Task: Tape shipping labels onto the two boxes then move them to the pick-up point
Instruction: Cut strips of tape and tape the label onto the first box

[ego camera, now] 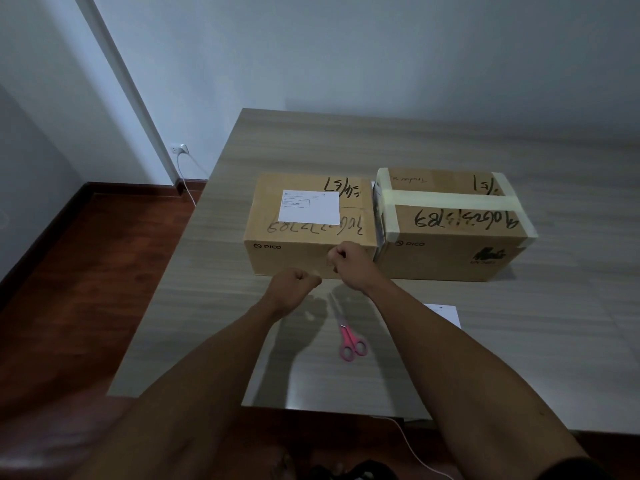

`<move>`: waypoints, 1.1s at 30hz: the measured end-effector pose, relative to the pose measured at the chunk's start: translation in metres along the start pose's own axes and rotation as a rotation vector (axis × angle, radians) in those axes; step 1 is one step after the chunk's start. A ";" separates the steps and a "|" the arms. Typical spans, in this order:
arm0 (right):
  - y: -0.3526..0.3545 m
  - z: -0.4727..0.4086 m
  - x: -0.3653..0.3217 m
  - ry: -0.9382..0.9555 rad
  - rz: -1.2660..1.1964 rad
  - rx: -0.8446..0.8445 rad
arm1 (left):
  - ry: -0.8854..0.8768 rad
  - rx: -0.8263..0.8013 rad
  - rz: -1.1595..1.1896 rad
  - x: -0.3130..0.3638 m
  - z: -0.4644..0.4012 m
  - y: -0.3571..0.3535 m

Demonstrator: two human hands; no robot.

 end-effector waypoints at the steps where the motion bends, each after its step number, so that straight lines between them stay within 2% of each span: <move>1: 0.003 0.001 -0.002 0.004 0.005 -0.007 | -0.006 -0.005 0.002 0.001 0.001 0.000; 6: 0.011 0.000 -0.006 0.023 -0.008 -0.006 | 0.043 0.057 -0.042 -0.006 0.003 0.000; 10: 0.014 0.000 -0.003 0.022 -0.007 -0.014 | 0.065 0.016 -0.006 -0.003 0.005 0.000; 15: 0.021 0.000 -0.001 0.026 0.017 -0.020 | -0.005 -0.063 0.013 0.001 0.011 -0.002; 18: 0.025 -0.003 -0.001 0.034 0.036 0.006 | -0.021 -0.049 0.094 -0.002 0.008 -0.001; 21: 0.026 -0.003 0.000 0.021 0.052 0.003 | 0.006 -0.125 0.152 0.003 0.008 -0.001; 33: 0.026 -0.003 -0.001 0.043 0.050 0.002 | 0.029 -0.348 0.069 0.024 0.010 -0.003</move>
Point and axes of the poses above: each hand's wrist, its own z-axis away from the middle knuckle, its own y-axis out of the back of the hand, x = y × z, the point moved 1 cm from there along -z, towards the middle knuckle, and after that the axes turned 10 degrees about y, right-handed, at the moved point
